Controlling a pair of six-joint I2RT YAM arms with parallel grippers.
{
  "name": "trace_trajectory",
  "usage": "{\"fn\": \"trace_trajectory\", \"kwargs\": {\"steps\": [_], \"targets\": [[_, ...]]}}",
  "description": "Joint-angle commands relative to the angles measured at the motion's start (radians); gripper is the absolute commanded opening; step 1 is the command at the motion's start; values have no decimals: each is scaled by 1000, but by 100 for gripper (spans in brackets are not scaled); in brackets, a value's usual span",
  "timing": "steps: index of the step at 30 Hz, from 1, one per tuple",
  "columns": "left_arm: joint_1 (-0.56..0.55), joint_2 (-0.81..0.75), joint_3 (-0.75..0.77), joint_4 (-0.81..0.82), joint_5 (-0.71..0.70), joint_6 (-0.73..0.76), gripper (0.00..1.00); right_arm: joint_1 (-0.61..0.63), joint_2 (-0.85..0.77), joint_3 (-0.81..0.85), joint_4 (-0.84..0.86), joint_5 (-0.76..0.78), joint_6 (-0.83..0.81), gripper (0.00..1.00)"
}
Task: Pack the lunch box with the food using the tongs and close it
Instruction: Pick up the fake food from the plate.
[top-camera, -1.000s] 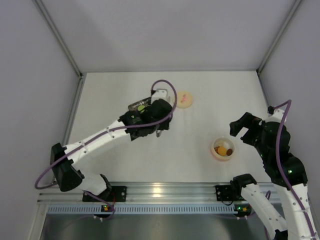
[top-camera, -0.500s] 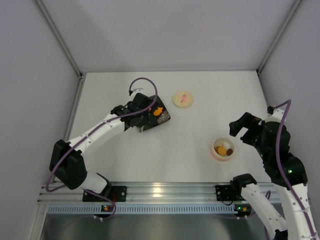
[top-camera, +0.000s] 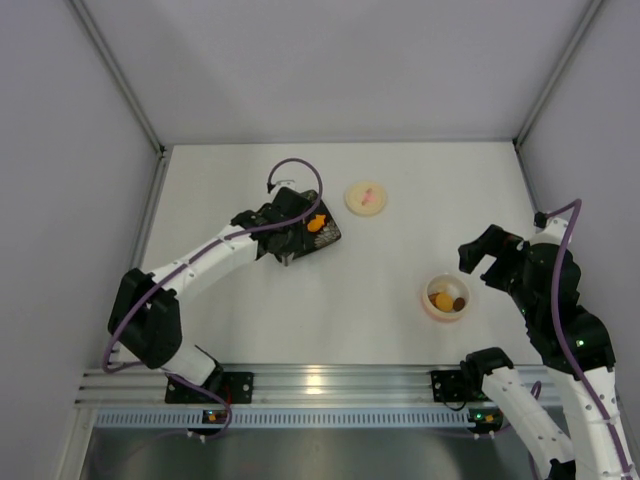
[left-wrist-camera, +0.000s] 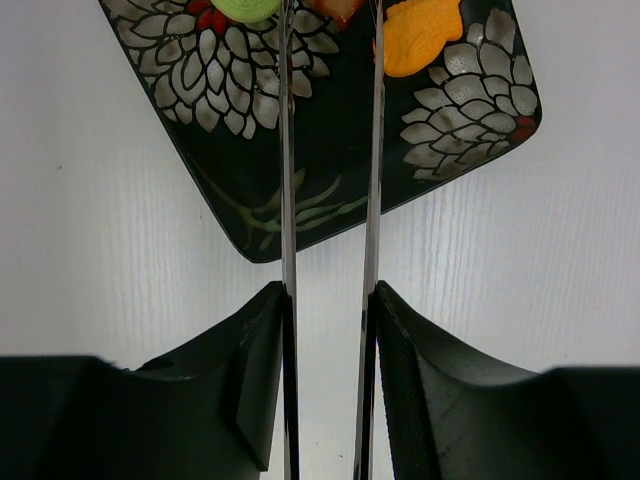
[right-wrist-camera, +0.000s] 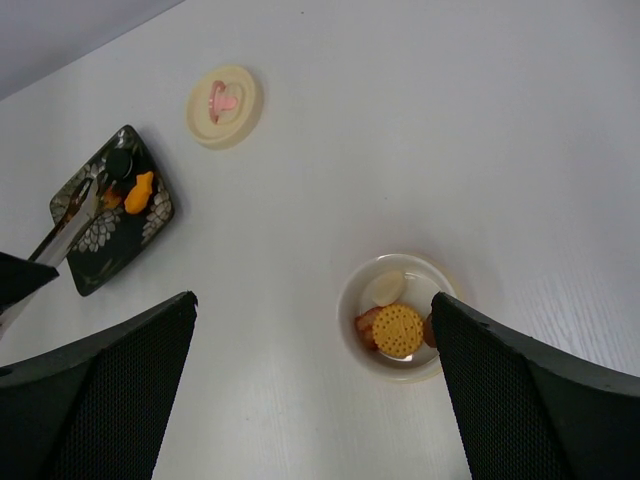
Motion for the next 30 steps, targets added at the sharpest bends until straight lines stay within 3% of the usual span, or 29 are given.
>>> {"fn": "trace_trajectory", "kwargs": {"steps": [1, 8, 14, 24, 30], "targets": [[2, 16, 20, 45, 6, 0, 44, -15, 6, 16, -2, 2, -20, 100], [2, 16, 17, 44, 12, 0, 43, -15, 12, 16, 3, 1, -22, 99], [2, -12, 32, 24, 10, 4, 33, -15, 9, 12, 5, -1, -20, 99], [-10, -108, 72, -39, -17, 15, 24, -15, 8, 10, 6, -5, -14, 100], [-164, -122, 149, -100, -71, 23, 24, -15, 11, 12, 8, -4, -10, 100]]}}
